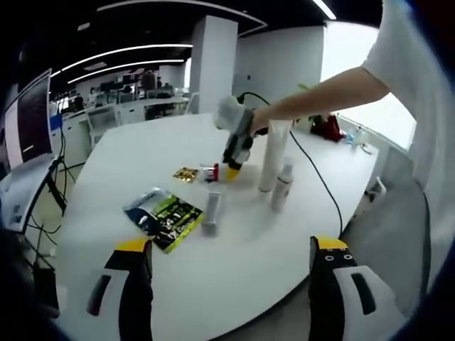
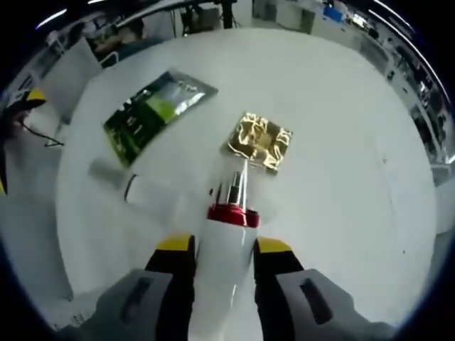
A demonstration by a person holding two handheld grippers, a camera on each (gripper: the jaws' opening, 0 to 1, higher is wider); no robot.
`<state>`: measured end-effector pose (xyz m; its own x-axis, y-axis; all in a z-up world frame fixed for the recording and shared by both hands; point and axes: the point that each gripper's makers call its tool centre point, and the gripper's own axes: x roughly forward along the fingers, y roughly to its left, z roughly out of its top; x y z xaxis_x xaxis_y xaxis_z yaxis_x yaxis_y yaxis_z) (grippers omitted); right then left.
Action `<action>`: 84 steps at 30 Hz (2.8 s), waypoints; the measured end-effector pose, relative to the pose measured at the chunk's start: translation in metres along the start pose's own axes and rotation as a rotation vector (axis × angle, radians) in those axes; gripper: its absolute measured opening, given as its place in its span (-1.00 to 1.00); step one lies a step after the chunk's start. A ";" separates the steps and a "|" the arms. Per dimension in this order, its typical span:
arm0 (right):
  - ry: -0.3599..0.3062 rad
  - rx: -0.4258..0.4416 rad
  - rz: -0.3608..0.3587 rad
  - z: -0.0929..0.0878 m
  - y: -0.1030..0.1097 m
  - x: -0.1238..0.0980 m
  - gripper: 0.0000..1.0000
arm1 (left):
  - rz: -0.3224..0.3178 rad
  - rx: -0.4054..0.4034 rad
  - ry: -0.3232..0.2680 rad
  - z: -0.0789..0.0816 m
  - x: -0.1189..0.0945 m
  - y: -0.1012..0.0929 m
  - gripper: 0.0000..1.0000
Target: Arrange the skincare products in the storage area until every visible bottle or jar stands upright without overlapping.
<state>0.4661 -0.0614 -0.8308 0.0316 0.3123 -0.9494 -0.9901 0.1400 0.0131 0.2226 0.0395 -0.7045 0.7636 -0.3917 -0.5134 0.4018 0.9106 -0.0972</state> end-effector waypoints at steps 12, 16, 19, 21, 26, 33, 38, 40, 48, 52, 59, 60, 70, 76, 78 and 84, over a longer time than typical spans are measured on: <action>0.018 -0.040 -0.023 -0.003 -0.001 0.005 -0.33 | 0.003 0.000 0.008 -0.003 0.000 0.003 0.67; 0.003 0.022 -0.034 -0.002 0.000 0.003 -0.36 | -0.001 0.010 0.013 -0.003 0.000 0.002 0.66; -0.014 0.053 -0.042 -0.002 0.001 0.002 -0.38 | 0.002 0.016 0.019 -0.004 0.000 0.002 0.66; -0.019 0.041 -0.041 -0.002 0.001 0.002 -0.38 | 0.001 0.015 0.019 -0.004 0.000 0.002 0.65; -0.032 0.027 -0.032 -0.002 0.001 0.002 -0.40 | 0.004 0.018 0.020 -0.005 -0.001 0.006 0.63; -0.053 0.049 -0.040 -0.002 -0.001 0.000 -0.42 | 0.011 0.009 0.013 -0.006 -0.001 0.009 0.56; -0.084 0.069 -0.054 -0.011 0.001 -0.007 -0.43 | 0.011 0.019 0.019 -0.007 -0.001 0.008 0.51; -0.106 0.081 -0.057 -0.013 0.000 -0.010 -0.43 | 0.009 0.023 0.019 -0.007 -0.001 0.008 0.51; -0.184 0.153 -0.092 -0.021 -0.005 -0.030 -0.43 | 0.008 0.034 0.020 -0.007 0.000 0.007 0.48; -0.198 0.161 -0.102 -0.025 -0.008 -0.035 -0.44 | 0.001 0.034 0.021 -0.008 0.000 0.006 0.48; -0.229 0.213 -0.135 -0.039 -0.013 -0.050 -0.44 | 0.002 0.034 0.021 -0.009 0.000 0.007 0.46; -0.232 0.217 -0.138 -0.040 -0.014 -0.051 -0.44 | 0.001 0.034 0.022 -0.009 0.000 0.006 0.46; -0.280 0.275 -0.170 -0.056 -0.010 -0.068 -0.45 | -0.007 0.046 0.032 -0.010 0.001 0.004 0.44; -0.301 0.308 -0.189 -0.062 -0.011 -0.074 -0.45 | -0.011 0.055 0.036 -0.010 0.001 0.002 0.44; -0.311 0.320 -0.194 -0.064 -0.011 -0.076 -0.45 | -0.013 0.058 0.039 -0.011 0.002 0.002 0.44; -0.338 0.353 -0.216 -0.074 -0.011 -0.086 -0.45 | -0.019 0.069 0.044 -0.011 0.002 -0.001 0.44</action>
<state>0.4637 -0.1593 -0.7723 0.3295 0.5183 -0.7892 -0.8515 0.5242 -0.0113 0.2184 0.0396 -0.7146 0.7334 -0.4010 -0.5490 0.4506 0.8914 -0.0491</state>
